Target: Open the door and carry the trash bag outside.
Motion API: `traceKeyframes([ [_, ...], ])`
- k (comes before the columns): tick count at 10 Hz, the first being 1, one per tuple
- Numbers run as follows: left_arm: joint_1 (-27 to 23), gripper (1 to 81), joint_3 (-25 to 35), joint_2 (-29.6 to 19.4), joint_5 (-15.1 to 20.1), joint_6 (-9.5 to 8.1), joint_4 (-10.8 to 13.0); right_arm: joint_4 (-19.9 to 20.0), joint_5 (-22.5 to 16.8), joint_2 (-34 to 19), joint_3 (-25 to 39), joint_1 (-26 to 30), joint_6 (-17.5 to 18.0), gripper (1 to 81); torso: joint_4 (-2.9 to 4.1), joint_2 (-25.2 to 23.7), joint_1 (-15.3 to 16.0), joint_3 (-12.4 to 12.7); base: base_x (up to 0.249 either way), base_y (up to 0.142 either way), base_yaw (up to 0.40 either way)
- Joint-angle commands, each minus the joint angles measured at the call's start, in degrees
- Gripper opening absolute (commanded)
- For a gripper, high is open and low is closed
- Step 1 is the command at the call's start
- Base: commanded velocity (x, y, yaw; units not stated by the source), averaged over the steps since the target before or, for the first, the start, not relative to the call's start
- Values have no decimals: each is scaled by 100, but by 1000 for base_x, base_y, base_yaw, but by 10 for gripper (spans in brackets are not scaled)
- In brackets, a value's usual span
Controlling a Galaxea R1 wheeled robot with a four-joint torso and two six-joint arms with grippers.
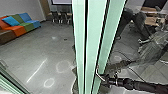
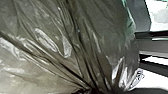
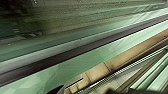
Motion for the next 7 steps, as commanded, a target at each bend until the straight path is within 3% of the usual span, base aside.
traceKeyframes([
  [1,-87,10,52,29,462,15,22,379,-1121,-994,-973,1008,418,811,0,0,0,0,70,0,0],
  [7,-87,10,78,29,470,15,31,318,-1420,-1635,-745,1202,295,811,5,13,18,-7,0,0,0],
])
